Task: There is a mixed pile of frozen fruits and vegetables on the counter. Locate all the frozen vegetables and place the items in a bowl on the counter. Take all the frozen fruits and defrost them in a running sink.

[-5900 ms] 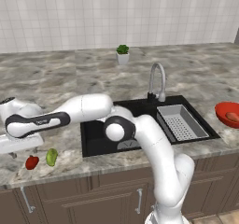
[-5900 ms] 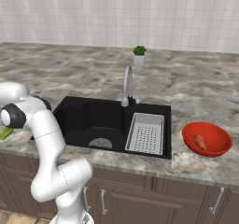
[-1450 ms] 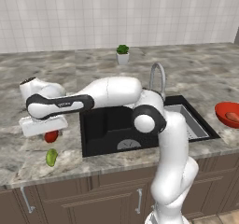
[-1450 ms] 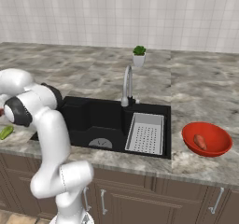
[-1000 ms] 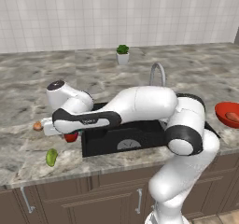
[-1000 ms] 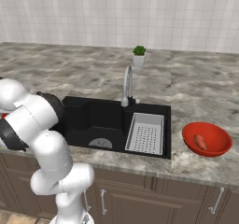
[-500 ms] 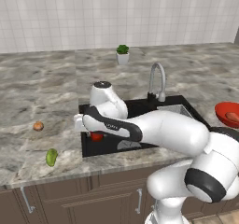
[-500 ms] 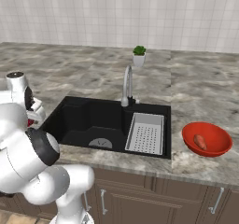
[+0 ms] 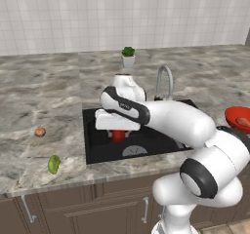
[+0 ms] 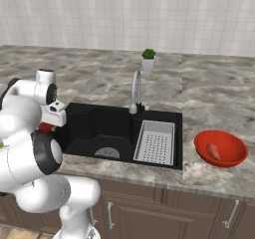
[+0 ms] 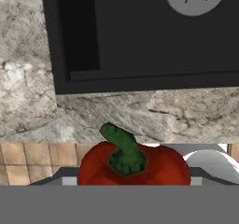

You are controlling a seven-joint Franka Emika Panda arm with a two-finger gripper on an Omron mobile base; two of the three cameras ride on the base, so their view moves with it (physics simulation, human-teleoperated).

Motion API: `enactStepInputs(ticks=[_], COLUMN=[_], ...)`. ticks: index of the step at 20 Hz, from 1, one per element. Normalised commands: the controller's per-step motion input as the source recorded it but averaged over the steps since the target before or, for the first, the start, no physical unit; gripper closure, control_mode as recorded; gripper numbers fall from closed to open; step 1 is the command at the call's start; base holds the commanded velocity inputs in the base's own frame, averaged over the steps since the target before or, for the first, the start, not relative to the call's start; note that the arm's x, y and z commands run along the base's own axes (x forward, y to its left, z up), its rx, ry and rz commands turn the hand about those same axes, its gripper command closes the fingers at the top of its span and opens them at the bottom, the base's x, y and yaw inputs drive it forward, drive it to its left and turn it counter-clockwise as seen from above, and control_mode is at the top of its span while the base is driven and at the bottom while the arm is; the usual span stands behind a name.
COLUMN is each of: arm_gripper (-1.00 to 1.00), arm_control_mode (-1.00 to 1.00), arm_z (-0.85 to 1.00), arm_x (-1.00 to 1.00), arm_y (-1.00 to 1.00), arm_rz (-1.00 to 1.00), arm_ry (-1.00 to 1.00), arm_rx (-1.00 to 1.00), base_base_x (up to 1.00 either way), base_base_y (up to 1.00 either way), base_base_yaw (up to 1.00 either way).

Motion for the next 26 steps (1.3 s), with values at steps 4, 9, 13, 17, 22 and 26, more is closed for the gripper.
enactStepInputs(ticks=[4, 9, 13, 17, 22, 26], arm_gripper=[1.00, 1.00, 1.00, 1.00, 1.00, 1.00], arm_control_mode=[-1.00, -1.00, -1.00, -1.00, -1.00, -1.00], arm_z=[0.00, -0.12, -0.02, 0.00, -0.02, -0.01], arm_x=[-0.06, -0.05, -0.10, -0.22, -0.03, 0.00], arm_y=[-0.23, -0.31, -0.61, -0.67, -0.80, -0.83], arm_rz=[-0.01, -0.01, 0.07, 0.06, 0.08, 0.09], arm_ry=[0.09, -0.06, -0.08, -0.01, 0.00, 0.00], arm_rx=[-0.05, -0.04, -0.03, -0.03, 0.00, 0.00], base_base_x=[0.00, 0.00, 0.00, 0.00, 0.00, 0.00], base_base_y=[0.00, 0.00, 0.00, 0.00, 0.00, 0.00], base_base_yaw=[0.00, 0.00, 0.00, 0.00, 0.00, 0.00])
